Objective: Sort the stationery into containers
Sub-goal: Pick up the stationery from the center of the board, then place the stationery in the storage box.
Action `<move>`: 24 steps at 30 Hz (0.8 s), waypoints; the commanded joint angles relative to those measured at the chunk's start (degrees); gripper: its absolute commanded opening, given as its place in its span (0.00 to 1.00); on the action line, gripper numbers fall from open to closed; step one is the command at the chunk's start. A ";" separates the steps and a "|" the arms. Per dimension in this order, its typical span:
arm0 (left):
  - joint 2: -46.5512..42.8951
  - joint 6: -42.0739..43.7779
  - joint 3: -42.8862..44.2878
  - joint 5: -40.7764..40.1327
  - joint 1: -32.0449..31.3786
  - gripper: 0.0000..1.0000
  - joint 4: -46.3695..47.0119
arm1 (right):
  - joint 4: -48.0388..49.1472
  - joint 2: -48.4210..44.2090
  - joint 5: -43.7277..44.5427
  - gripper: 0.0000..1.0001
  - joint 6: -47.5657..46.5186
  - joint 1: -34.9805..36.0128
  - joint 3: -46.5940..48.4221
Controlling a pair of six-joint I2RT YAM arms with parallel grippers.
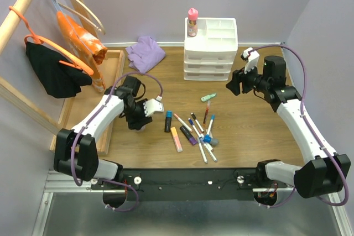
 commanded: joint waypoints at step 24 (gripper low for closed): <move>38.86 -7.09 84.56 -3.04 -15.37 0.49 5.90 | 1.91 -0.61 4.80 0.70 0.74 -0.09 -1.46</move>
